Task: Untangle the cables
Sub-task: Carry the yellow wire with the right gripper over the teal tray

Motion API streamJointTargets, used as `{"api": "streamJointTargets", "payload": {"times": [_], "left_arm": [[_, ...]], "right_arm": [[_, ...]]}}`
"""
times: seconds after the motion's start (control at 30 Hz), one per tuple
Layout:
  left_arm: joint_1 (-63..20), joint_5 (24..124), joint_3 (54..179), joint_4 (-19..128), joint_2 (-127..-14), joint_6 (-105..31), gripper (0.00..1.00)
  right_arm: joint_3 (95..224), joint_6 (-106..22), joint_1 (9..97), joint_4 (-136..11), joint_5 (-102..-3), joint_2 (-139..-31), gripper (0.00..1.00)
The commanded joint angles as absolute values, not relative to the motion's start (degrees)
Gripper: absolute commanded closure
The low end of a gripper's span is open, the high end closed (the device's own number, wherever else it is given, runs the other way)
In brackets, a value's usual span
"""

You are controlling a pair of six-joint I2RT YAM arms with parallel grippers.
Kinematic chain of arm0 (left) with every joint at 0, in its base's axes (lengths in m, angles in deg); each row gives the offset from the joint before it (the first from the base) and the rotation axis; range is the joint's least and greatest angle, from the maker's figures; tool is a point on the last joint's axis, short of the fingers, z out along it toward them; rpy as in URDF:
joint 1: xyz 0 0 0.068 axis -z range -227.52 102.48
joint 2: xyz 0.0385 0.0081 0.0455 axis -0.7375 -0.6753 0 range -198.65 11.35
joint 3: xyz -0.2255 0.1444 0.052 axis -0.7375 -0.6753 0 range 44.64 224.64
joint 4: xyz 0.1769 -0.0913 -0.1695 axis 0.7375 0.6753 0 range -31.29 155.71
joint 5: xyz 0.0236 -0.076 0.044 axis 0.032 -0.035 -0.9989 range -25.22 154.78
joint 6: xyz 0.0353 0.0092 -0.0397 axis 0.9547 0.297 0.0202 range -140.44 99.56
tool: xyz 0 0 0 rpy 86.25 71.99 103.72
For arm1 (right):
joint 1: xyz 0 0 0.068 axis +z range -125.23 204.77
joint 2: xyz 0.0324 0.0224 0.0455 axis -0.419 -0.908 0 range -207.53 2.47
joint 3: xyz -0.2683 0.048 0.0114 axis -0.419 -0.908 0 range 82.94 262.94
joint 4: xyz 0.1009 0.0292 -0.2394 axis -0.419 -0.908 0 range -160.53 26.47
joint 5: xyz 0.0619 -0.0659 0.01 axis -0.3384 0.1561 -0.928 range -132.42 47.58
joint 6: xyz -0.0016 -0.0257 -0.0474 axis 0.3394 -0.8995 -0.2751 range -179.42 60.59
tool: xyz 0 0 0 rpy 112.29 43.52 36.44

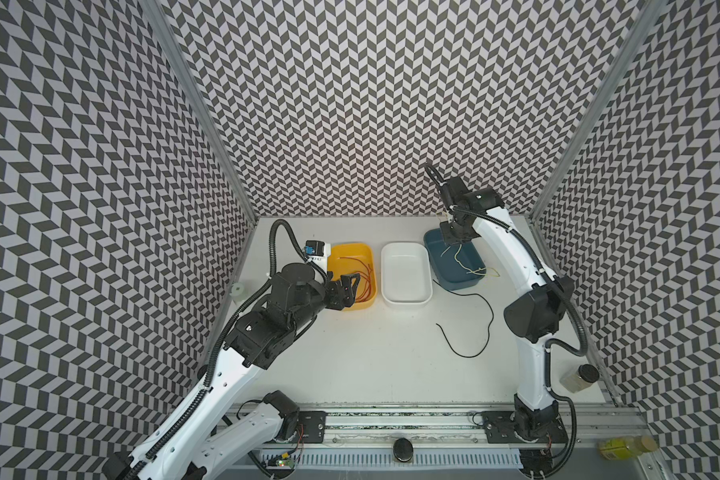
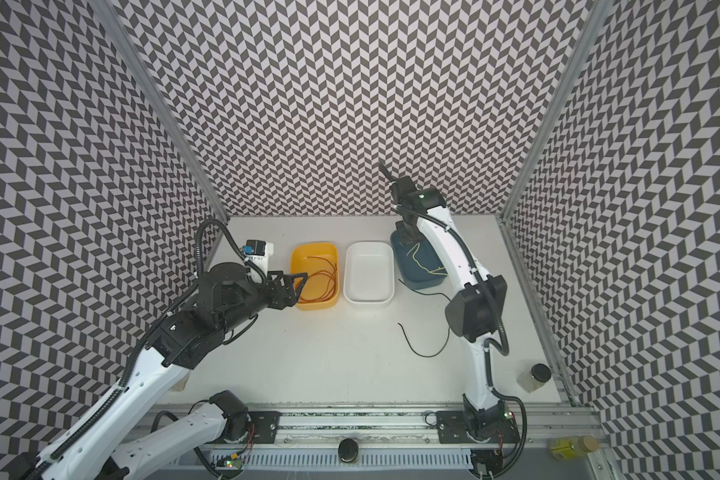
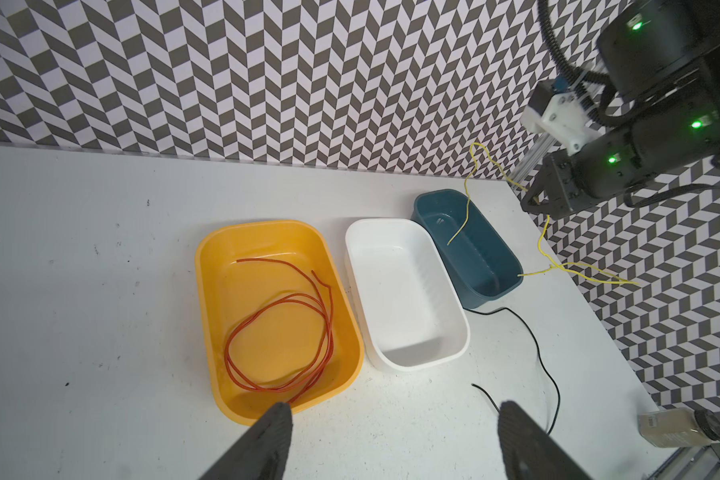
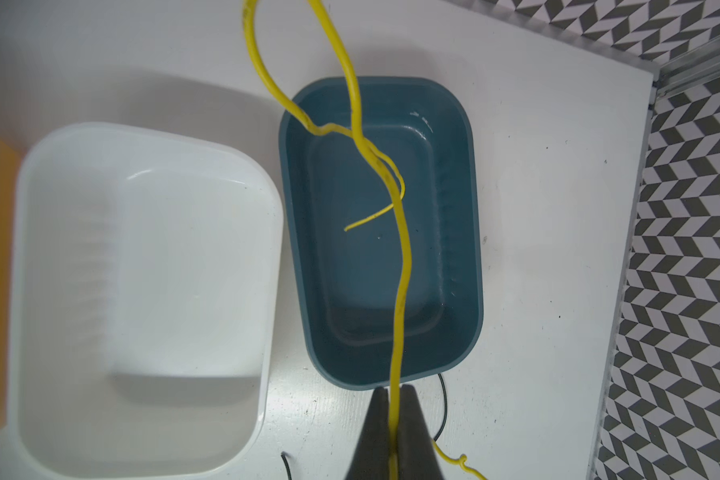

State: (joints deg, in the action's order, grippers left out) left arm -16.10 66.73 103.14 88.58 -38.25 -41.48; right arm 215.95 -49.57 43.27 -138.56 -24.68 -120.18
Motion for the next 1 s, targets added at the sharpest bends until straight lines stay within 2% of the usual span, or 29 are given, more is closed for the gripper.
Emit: {"api": "streamJointTargets", "payload": {"times": [0.0,0.4,0.57,0.7,0.97], "left_arm": [[-16.52,67.53,102.53,87.19,-38.02,-41.97,0.21],[-17.46,69.92,102.07,86.74,-39.57,-42.96,0.21],[-18.21,71.08,102.04,86.69,-40.13,-43.37,0.21],[-18.77,72.22,102.06,86.57,-40.67,-43.9,0.21],[-19.13,72.5,102.03,86.82,-40.7,-43.92,0.21]], "right_arm": [[218.66,-50.02,42.26,-141.66,-25.26,-122.4,1.0],[228.91,-50.85,41.13,-139.52,-28.78,-134.06,1.0],[228.73,-51.01,41.01,-136.75,-29.45,-136.42,1.0],[225.13,-50.23,40.78,-133.53,-28.78,-136.6,1.0],[209.25,-45.35,38.24,-121.37,-36.12,-131.33,1.0]]}}
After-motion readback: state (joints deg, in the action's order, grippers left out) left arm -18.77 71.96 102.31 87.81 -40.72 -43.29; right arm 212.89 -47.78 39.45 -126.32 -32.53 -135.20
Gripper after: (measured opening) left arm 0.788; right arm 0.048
